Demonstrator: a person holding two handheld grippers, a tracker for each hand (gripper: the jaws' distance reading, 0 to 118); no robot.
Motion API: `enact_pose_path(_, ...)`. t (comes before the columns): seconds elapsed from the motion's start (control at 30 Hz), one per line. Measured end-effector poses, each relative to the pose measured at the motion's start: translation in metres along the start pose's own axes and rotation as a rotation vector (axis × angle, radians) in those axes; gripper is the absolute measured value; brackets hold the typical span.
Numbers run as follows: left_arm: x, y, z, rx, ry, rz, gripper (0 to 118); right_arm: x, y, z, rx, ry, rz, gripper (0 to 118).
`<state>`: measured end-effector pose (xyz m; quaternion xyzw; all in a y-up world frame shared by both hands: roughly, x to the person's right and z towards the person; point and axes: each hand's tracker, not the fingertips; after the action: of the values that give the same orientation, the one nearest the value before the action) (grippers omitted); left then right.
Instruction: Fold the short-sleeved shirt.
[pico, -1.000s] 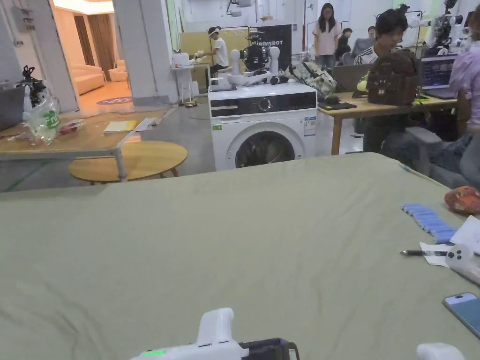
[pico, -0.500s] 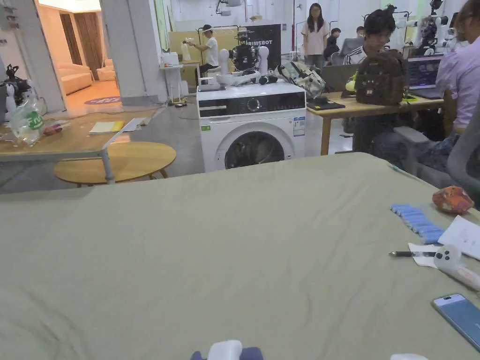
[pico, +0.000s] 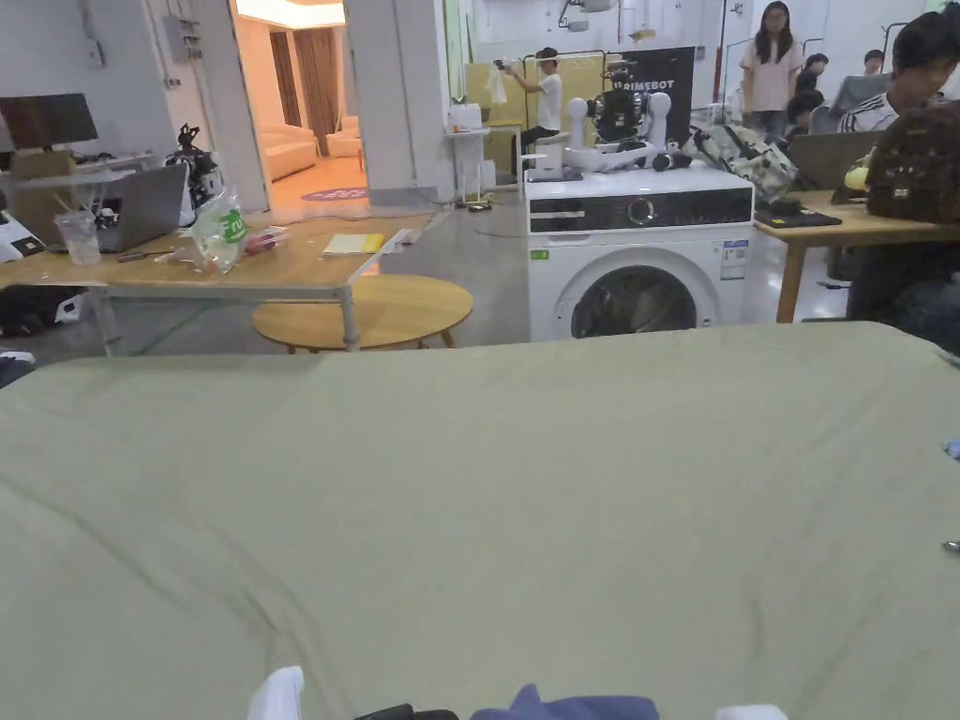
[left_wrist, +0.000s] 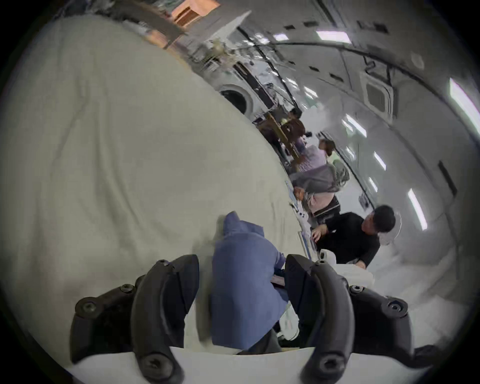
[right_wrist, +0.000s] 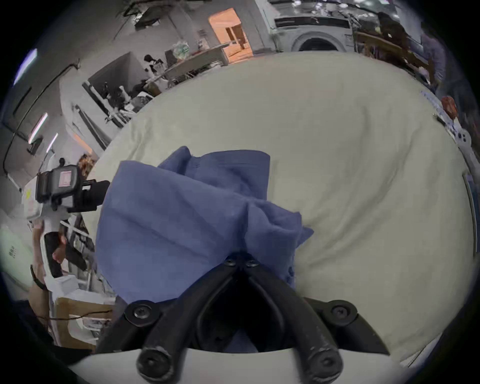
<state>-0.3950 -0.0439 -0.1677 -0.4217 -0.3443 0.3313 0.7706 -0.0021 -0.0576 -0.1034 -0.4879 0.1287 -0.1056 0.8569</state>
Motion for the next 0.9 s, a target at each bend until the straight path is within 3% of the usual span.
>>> enact_pose_path(0.13, -0.011, -0.01, -0.039, -0.098, -0.083, 0.083, 69, 0.0, -0.002, 0.0, 0.01, -0.004, -0.033, 0)
enact_pose_path(0.2, -0.014, -0.016, -0.063, -0.159, -0.03, 0.054, 69, 0.001, -0.003, 0.0, 0.015, 0.001, -0.041, 0)
enact_pose_path(0.27, -0.014, -0.022, -0.072, -0.138, -0.023, 0.063, 35, 0.001, -0.006, 0.0, 0.028, 0.002, -0.052, 0)
enact_pose_path(0.33, -0.014, -0.023, -0.07, -0.105, 0.041, 0.097, 30, 0.001, -0.006, 0.003, 0.042, 0.009, -0.079, 0)
enact_pose_path(0.4, -0.011, -0.023, -0.064, -0.089, 0.008, 0.088, 28, -0.012, -0.003, 0.017, 0.085, -0.015, -0.133, 0)
enact_pose_path(0.47, -0.007, -0.016, -0.047, -0.058, -0.01, 0.097, 27, -0.037, 0.005, 0.035, 0.228, 0.097, -0.022, 0)
enact_pose_path(0.57, -0.008, 0.01, -0.001, 0.026, -0.061, 0.103, 27, -0.084, 0.042, 0.029, 0.264, 0.077, 0.064, 0)
enact_pose_path(0.7, -0.033, 0.05, 0.08, 0.13, 0.094, 0.026, 27, -0.157, 0.086, -0.005, 0.289, 0.175, 0.15, 0)
enact_pose_path(0.9, -0.112, 0.104, 0.189, 0.2, 0.325, 0.097, 27, -0.272, 0.13, -0.074, 0.188, 0.376, 0.252, 0)
